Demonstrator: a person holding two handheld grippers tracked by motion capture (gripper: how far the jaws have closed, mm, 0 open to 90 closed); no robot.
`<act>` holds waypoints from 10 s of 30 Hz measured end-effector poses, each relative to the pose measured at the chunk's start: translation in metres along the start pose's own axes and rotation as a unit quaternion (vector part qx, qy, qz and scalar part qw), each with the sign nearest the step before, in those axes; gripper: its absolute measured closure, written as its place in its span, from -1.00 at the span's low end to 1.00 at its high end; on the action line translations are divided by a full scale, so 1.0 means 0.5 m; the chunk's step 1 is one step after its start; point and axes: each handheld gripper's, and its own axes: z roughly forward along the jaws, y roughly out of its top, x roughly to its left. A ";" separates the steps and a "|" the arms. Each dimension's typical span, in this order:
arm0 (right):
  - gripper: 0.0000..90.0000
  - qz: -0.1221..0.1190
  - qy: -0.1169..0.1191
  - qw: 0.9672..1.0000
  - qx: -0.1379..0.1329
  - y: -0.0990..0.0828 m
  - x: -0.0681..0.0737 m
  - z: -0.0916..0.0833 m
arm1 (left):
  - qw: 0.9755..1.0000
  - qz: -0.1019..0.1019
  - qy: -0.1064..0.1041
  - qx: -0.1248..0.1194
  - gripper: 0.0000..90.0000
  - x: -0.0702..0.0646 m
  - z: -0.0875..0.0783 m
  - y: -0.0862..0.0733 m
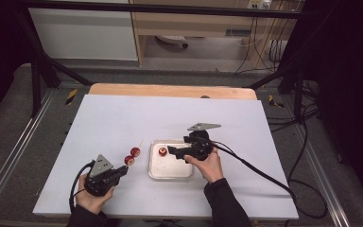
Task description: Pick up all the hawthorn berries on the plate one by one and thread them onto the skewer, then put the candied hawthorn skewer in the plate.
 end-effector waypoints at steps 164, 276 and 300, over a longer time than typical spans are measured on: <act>0.41 0.280 0.148 0.899 -0.302 -0.087 0.009 0.004 | 0.994 -0.070 -0.025 -0.085 0.97 -0.179 0.100 0.072; -0.98 -0.019 -0.051 0.999 -0.006 -0.264 -0.177 -0.206 | 0.983 0.035 -0.043 0.173 0.95 -0.100 0.218 0.149; -0.98 -0.018 -0.054 0.998 -0.006 -0.265 -0.177 -0.206 | 0.989 0.050 -0.080 0.114 0.18 -0.061 0.143 0.133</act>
